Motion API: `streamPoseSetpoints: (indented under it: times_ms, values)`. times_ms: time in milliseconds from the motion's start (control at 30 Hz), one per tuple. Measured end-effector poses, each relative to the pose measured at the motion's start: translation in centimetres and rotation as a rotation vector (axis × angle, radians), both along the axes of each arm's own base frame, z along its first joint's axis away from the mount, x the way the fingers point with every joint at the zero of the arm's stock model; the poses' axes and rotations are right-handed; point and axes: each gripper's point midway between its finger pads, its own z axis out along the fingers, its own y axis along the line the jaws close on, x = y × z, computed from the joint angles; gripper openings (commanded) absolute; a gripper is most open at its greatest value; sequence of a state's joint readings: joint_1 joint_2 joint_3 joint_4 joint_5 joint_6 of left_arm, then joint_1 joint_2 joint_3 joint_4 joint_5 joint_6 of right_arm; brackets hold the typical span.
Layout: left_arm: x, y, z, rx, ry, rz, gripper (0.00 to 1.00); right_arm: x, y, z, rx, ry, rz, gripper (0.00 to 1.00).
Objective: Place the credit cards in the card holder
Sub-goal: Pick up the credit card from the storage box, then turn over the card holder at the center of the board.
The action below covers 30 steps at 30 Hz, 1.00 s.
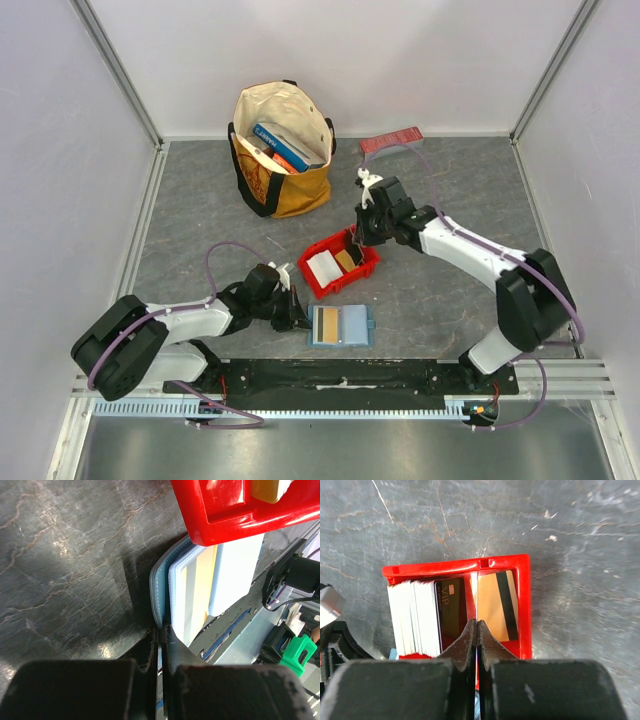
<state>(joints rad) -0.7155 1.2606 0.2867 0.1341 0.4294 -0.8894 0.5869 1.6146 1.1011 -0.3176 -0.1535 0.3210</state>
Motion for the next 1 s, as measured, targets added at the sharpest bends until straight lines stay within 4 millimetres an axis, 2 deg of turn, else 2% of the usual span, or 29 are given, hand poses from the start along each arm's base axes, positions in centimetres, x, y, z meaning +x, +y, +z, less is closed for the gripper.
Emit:
streamPoseSetpoints:
  times_ms: [233, 333, 433, 533, 633, 800, 1000]
  values:
    - [0.0, 0.0, 0.0, -0.001, -0.001, -0.001, 0.02, 0.0, -3.1, 7.5, -0.006, -0.194, -0.090, 0.00]
    - [0.0, 0.0, 0.0, -0.001, -0.001, -0.001, 0.02, -1.2, -5.0, 10.6, 0.001, -0.266, -0.135, 0.00]
    - [0.0, 0.0, 0.0, -0.002, -0.002, -0.001, 0.02, -3.2, -7.2, 11.6, 0.000, -0.297, -0.179, 0.00]
    - [0.0, 0.0, 0.1, -0.003, -0.003, -0.001, 0.02, -6.2, -9.6, 10.1, -0.015, -0.269, -0.223, 0.00]
    - [-0.1, 0.1, 0.1, -0.002, -0.003, 0.000, 0.02, -9.0, -11.1, 6.8, -0.036, -0.196, -0.252, 0.00]
    - [-0.3, 0.2, 0.1, 0.000, -0.002, -0.001, 0.02, -12.2, -11.7, 1.0, -0.086, -0.062, -0.275, 0.00]
    - [-0.3, 0.2, 0.1, 0.001, 0.000, -0.001, 0.02, -13.6, -11.2, -2.7, -0.126, -0.013, -0.298, 0.00]
